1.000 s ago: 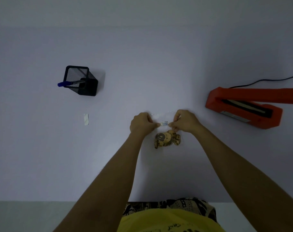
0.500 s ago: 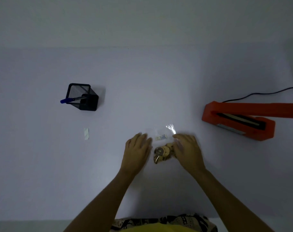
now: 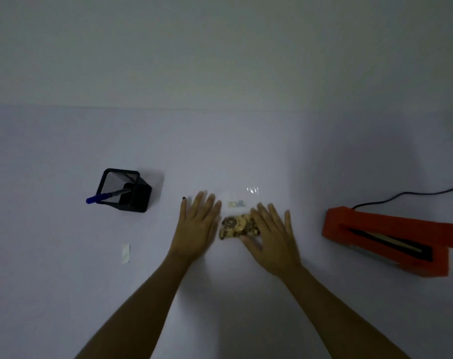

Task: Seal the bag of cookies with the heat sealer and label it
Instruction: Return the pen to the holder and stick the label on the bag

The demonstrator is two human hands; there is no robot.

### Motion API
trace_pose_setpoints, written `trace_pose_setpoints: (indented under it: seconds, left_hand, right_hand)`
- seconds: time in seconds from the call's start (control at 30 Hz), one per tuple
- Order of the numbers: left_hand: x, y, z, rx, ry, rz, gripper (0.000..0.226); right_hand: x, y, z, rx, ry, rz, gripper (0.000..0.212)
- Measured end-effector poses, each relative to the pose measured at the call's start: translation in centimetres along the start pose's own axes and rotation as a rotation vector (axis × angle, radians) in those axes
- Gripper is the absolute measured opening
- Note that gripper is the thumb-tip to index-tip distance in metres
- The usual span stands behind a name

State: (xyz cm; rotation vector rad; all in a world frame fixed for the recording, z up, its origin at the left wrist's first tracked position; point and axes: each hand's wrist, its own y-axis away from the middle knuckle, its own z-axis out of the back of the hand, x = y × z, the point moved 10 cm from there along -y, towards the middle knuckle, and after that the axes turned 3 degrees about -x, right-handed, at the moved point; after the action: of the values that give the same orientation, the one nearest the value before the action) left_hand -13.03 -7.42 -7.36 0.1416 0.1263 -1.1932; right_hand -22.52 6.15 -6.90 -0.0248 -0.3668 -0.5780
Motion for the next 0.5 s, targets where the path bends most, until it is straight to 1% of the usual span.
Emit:
trace_pose_setpoints:
  seconds: [0.1,0.23,0.37,0.5]
  left_hand:
    - [3.2,-5.3,1.0,-0.033,-0.039,0.031,0.05]
    - [6.4,-9.5,1.3,-0.033,0.057,0.087,0.057]
    - [7.4,-9.8,0.8,-0.08,0.123,0.078,0.057]
    - [7.5,-9.7,0.7,-0.112,0.148,0.069,0.058]
  right_hand:
    - [0.0,-5.8,0.6,-0.051,0.038,-0.015,0.08]
    - [0.1,-11.2,0.8,-0.106,0.036,-0.013,0.081]
    - [0.2,-12.0,0.2,-0.175,0.015,-0.011,0.077]
    - [0.2,-11.9,0.2,-0.198,0.042,-0.012,0.077]
